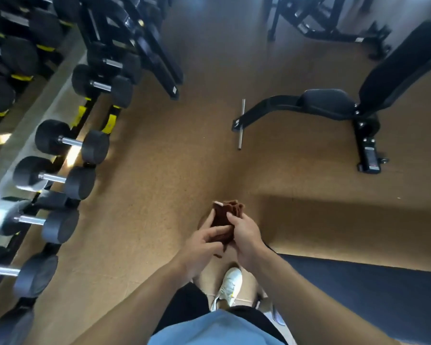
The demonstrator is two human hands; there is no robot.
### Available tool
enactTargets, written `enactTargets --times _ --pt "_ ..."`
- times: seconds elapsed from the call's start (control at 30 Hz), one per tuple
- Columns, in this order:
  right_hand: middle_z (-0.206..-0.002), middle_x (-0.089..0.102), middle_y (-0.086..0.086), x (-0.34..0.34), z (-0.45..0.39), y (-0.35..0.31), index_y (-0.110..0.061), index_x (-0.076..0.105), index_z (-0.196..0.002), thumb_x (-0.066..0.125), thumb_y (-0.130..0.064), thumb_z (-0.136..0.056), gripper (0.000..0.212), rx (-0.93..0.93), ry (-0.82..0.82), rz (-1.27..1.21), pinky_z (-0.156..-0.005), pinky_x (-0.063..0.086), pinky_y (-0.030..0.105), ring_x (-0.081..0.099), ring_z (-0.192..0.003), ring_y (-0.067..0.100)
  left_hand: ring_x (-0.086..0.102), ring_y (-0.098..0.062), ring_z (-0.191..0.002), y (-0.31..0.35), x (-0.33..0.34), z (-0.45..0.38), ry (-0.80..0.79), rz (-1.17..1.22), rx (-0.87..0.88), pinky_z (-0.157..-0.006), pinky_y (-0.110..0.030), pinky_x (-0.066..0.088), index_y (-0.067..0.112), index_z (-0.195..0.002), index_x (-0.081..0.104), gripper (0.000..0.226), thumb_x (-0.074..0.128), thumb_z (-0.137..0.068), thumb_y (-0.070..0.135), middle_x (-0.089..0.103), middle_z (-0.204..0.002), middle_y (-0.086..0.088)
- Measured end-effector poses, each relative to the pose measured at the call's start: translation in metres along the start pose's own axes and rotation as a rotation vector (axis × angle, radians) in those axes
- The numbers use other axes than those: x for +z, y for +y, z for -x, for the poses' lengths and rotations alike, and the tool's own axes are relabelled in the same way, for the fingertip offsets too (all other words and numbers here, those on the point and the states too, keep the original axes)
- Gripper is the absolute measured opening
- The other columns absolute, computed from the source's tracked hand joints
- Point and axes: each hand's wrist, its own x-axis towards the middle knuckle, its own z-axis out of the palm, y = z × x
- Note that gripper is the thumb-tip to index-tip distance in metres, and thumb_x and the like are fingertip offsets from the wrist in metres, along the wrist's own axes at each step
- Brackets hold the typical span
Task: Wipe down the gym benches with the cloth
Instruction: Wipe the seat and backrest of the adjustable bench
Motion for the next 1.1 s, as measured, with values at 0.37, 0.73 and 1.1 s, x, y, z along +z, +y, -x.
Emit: enactTargets --times 0.37,0.73,1.1 --pt "-0.106 0.078 0.005 0.021 -0.070 -0.163 -0.026 0.075 -0.111 0.053 -0.030 -0.105 0.023 -0.294 -0.253 0.538 -0.100 0.056 0.051 0.072 -0.104 0.025 0.069 -0.015 -0.103 0.085 -0.087 -0.180 -0.010 -0.373 0.088 -0.094 -0.037 0.054 0.039 -0.099 0.073 0.048 0.072 -0.065 0.006 0.074 -0.104 0.007" --pt "-0.091 0.081 0.002 0.000 -0.154 -0.303 -0.018 0.078 -0.094 0.052 -0.030 -0.107 0.031 -0.367 0.197 0.009 -0.088 0.062 0.040 0.077 -0.090 0.021 0.070 -0.008 -0.090 0.186 -0.110 -0.332 -0.212 -0.618 -0.003 -0.080 -0.029 0.054 0.027 -0.102 0.071 0.037 0.089 -0.070 0.034 0.077 -0.093 0.006" --pt "-0.103 0.078 0.018 -0.141 -0.262 -0.400 -0.007 0.073 -0.112 0.078 -0.010 -0.087 0.025 -0.158 0.297 -0.304 -0.056 0.060 0.031 0.078 -0.076 0.022 0.065 -0.014 -0.087 0.290 -0.007 -0.501 -0.239 -0.765 0.032 -0.079 -0.034 0.055 0.022 -0.097 0.059 0.020 0.076 -0.085 0.023 0.068 -0.093 0.001"
